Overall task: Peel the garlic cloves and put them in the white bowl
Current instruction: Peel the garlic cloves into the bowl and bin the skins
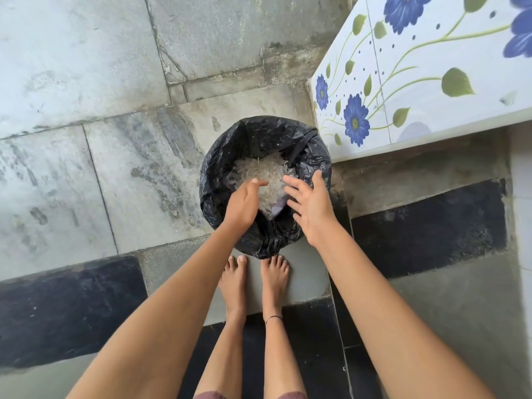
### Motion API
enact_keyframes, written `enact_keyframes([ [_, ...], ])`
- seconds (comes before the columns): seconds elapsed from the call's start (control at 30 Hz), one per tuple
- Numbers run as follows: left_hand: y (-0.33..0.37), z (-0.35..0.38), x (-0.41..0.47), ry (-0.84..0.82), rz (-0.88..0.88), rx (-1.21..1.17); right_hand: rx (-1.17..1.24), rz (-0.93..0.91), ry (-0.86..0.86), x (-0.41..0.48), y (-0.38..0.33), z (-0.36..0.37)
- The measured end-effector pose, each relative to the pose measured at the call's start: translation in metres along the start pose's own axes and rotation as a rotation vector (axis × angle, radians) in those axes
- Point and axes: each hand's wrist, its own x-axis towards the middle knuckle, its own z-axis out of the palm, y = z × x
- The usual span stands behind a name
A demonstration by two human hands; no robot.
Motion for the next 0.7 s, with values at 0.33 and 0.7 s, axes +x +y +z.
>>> enact_keyframes([
  [0.33, -0.002, 0.013, 0.005, 0.061, 0.092, 0.303, 0.377, -0.037, -0.165, -0.007, -0.004, 0.006],
  [0.7, 0.019, -0.006, -0.03, 0.011, 0.112, 0.075, 0.32, -0.128, -0.002, -0.044, -0.017, 0.005],
])
